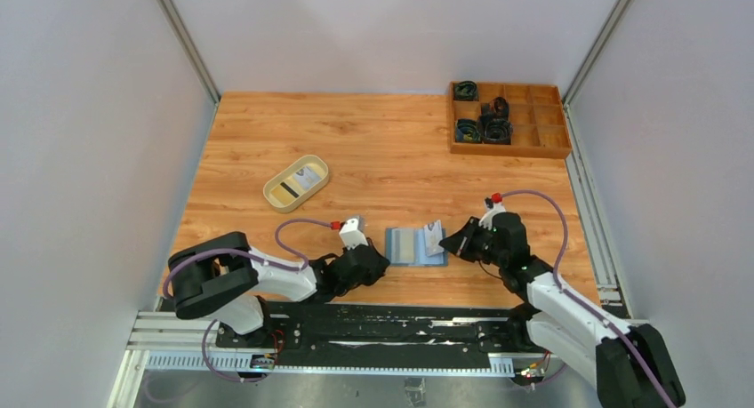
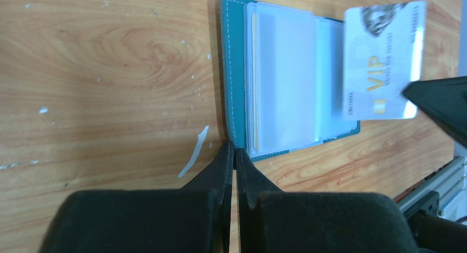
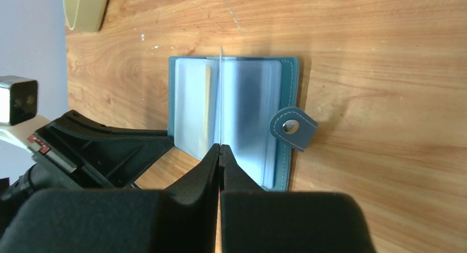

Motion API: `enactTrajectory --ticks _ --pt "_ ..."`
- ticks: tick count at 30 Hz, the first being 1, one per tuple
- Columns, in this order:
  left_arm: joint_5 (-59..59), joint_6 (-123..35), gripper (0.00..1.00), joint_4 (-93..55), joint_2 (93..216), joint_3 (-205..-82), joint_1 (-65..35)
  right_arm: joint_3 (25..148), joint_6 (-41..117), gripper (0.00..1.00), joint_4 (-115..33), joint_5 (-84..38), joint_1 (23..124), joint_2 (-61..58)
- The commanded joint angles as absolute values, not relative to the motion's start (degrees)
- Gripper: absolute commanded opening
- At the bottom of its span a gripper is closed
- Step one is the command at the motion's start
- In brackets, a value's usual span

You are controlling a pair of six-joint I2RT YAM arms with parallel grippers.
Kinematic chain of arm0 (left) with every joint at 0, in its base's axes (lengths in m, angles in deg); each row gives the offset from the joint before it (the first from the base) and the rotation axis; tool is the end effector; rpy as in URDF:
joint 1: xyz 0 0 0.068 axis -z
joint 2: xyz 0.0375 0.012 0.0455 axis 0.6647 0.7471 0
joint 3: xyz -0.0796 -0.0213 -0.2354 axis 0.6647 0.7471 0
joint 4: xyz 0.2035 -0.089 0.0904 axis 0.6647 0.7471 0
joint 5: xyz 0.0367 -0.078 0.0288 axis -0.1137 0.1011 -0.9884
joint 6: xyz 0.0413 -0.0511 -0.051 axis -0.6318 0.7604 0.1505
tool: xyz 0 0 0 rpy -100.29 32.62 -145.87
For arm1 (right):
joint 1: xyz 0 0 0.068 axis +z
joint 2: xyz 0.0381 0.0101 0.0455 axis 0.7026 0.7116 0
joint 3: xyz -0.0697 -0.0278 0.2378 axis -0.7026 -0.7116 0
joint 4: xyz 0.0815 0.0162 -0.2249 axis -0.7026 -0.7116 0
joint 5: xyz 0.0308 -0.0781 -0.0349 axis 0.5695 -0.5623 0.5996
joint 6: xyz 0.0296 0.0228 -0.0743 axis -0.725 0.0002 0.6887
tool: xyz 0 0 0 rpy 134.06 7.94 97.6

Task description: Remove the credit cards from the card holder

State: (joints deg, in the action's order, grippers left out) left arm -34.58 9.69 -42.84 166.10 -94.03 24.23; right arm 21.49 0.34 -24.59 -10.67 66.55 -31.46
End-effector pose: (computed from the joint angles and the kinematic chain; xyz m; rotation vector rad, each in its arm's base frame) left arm 0.1387 -0.2318 0.0941 -0.2439 2.2574 -0.7871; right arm 0.1827 0.1003 0.1427 0.1821 2.1404 1.0615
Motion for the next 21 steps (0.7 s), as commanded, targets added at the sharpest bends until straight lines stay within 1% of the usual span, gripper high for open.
enactTrajectory --ticks 1,5,9,12,15,17,21 --pt "-35.31 9.33 0.00 -32.24 163.89 -89.39 25.22 27.23 5.82 0.00 -35.15 -10.92 65.58 -37.48" --pt "-35.87 10.26 0.00 -32.20 159.60 -86.95 25.22 33.70 7.22 0.00 -36.23 -9.46 65.58 -35.98" --pt "-36.54 12.22 0.00 -31.82 154.75 -83.56 25.22 41.12 9.98 0.00 -34.41 -2.93 65.77 -29.02" --pt "-37.94 14.31 0.00 -29.12 150.54 -81.25 25.22 48.96 12.83 0.00 -34.52 0.86 66.25 -22.03" --pt "-40.39 16.27 0.00 -22.49 145.14 -80.52 25.22 57.58 16.24 0.00 -36.56 3.45 67.02 -14.42" --pt "-42.73 18.15 0.00 -14.67 140.26 -80.50 25.22 64.11 17.91 0.00 -38.06 5.39 67.73 -8.61" --pt "-48.44 21.53 0.00 0.04 126.19 -80.21 25.14 77.22 20.51 0.00 -41.42 8.31 69.84 3.96"
